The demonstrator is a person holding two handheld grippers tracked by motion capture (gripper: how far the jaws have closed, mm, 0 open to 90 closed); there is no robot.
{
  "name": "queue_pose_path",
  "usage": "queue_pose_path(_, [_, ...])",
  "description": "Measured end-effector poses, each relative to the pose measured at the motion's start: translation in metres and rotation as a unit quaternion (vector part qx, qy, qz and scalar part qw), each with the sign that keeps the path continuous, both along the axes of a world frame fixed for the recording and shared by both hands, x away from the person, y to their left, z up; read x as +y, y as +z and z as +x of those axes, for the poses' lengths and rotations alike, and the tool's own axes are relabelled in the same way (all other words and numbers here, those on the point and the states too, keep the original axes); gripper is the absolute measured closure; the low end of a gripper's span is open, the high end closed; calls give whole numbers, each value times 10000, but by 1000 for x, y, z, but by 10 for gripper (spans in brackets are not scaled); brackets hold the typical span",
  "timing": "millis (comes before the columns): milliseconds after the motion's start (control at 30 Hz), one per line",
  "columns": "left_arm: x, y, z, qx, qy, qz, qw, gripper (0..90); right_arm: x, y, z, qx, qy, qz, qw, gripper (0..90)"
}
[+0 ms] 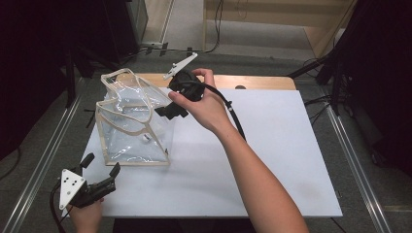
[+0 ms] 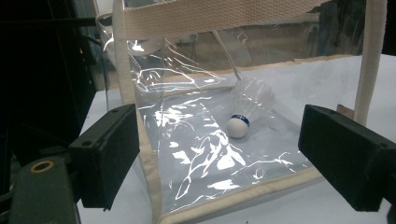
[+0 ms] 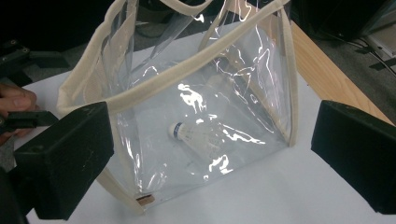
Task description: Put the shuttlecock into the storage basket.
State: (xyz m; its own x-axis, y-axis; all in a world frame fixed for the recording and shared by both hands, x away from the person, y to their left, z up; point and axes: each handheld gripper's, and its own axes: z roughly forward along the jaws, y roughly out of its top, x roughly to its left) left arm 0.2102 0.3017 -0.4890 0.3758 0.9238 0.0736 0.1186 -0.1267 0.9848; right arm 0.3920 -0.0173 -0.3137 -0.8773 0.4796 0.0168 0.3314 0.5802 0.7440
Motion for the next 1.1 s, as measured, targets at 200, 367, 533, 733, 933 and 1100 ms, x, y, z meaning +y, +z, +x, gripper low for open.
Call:
queue_pose_path(200, [0,0,0,7,5,-20,10000,133,-9,-5,-3,11,-24,33,10000,0])
queue_pose_path(367, [0,0,0,9,-3,-14,10000,133,-18,-12,-6,-6,-51,51,10000,0])
queue_pose_path(533, [0,0,0,11,-5,6,10000,132,-27,-18,-9,18,-144,75,9999,0])
queue_pose_path(733, [-1,0,0,17,2,12,10000,132,-38,-28,-13,51,-212,133,9997,0])
queue_pose_path(933, [-1,0,-1,24,3,30,10000,133,-48,-41,-16,79,-279,181,9994,0])
queue_pose_path(1100, [-1,0,-1,21,4,32,10000,133,-57,-51,-19,55,-384,202,9990,0])
